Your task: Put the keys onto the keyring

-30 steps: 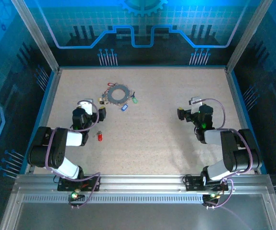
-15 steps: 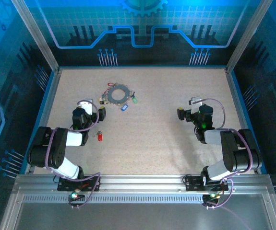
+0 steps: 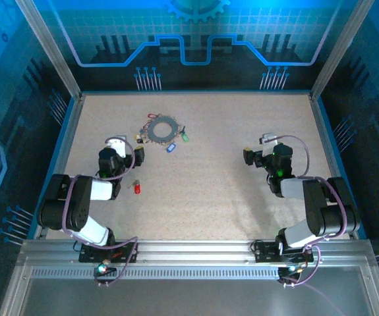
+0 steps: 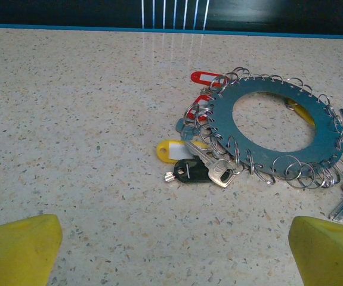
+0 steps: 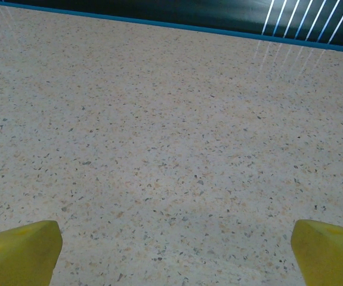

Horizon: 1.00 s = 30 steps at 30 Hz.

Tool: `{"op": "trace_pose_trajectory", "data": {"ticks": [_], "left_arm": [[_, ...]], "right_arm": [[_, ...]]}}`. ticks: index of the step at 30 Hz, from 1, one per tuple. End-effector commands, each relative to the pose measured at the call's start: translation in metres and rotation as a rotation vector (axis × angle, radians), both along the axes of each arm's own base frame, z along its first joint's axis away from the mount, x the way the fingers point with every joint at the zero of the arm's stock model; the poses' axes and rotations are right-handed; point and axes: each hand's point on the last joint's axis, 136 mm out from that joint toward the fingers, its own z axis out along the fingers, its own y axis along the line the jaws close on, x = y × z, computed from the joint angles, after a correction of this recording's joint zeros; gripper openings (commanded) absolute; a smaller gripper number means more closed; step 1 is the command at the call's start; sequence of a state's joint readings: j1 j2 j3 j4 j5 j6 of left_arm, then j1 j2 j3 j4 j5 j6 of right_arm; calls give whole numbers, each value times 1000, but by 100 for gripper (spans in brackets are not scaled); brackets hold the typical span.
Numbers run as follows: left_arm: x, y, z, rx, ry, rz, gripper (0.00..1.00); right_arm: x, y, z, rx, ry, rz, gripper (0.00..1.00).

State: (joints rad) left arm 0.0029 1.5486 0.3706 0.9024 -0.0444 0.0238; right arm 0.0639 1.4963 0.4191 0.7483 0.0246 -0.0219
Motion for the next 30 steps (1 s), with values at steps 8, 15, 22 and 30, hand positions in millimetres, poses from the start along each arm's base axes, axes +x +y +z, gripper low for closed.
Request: {"op": "trace_pose_trajectory", "data": {"ticks": [8,15,22,30], "left_arm": [[-29,14,94,-88,-23,116,99],[-57,24,203,-224,-74,220,99],[-59,-12,230,-425,25,50,99],[-53,-47,180,-477,250,-77,99]], "right_arm": [[-36,-16,112,56,-152,-92,100],[-89,-60,201,262,-134,-417,100],[-93,-13,178,404,-34,-235,100],[-114,121,92,150,56,133,100]]}}
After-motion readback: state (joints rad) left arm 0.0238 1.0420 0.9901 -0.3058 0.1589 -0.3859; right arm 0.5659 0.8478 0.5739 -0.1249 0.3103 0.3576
